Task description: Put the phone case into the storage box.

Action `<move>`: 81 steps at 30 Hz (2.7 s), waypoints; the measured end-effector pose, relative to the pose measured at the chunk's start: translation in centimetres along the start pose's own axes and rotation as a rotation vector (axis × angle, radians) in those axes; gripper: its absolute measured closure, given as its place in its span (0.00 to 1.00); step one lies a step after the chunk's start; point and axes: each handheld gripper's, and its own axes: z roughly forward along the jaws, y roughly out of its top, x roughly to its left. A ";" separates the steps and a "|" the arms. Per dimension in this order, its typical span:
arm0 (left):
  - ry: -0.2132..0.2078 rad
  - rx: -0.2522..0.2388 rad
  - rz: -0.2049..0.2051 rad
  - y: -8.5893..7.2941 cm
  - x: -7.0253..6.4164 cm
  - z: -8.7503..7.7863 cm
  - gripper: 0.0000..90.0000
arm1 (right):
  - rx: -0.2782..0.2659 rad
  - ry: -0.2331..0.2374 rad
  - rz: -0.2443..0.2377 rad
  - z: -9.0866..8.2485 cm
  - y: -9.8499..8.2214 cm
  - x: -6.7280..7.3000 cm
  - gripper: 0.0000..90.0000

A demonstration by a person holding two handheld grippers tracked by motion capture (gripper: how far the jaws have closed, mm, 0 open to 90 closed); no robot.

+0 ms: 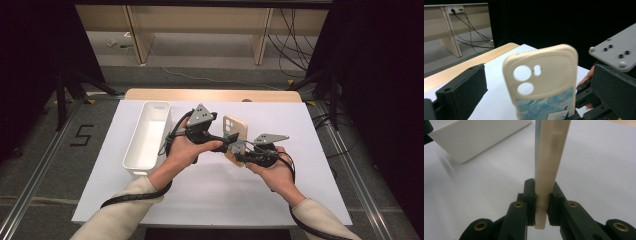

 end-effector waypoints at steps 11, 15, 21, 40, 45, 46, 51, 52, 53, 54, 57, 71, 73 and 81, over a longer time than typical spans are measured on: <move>0.013 0.002 -0.014 -0.4 -0.6 1.6 0.00 | -0.032 -0.017 0.002 -0.1 0.2 0.3 0.89; 0.020 -0.006 0.007 -0.1 -0.9 2.2 0.00 | -0.031 -0.015 -0.001 0.0 0.2 0.4 0.89; 0.031 -0.014 0.015 0.2 -1.4 2.8 0.00 | -0.030 -0.013 0.004 0.1 0.1 0.5 0.89; 0.055 -0.013 -0.008 0.3 -1.2 3.0 0.10 | -0.045 -0.022 -0.006 0.2 0.0 0.5 0.89; 0.054 -0.014 -0.004 0.5 -1.2 2.7 0.11 | -0.056 -0.023 -0.023 0.1 0.0 0.4 0.86; 0.053 -0.015 -0.007 0.5 -1.3 2.7 0.11 | -0.059 -0.022 -0.025 0.1 0.0 0.4 0.86; 0.052 -0.021 0.003 0.8 -1.3 2.6 0.11 | -0.064 -0.018 -0.026 0.0 0.2 0.4 0.79; 0.053 -0.022 0.009 0.9 -1.3 2.6 0.12 | -0.067 -0.017 -0.025 -0.1 0.2 0.4 0.76; 0.056 -0.024 0.013 1.0 -1.3 2.6 0.12 | -0.075 -0.017 -0.026 -0.1 0.2 0.4 0.73; 0.057 -0.024 0.017 1.0 -1.2 2.5 0.12 | -0.079 -0.013 -0.026 -0.2 0.2 0.3 0.69; 0.059 -0.029 0.022 1.1 -1.2 2.4 0.12 | -0.095 -0.006 -0.020 -0.3 0.1 0.2 0.57; 0.086 -0.052 0.020 1.5 -0.1 1.0 0.12 | -0.138 0.025 -0.051 -1.0 -0.6 -0.2 0.17; 0.090 -0.056 0.017 1.6 0.1 0.8 0.12 | -0.146 0.021 -0.049 -1.2 -0.8 -0.3 0.16; 0.105 -0.058 0.026 1.8 0.7 0.0 0.12 | -0.165 0.028 -0.066 -1.9 -1.1 -0.5 0.15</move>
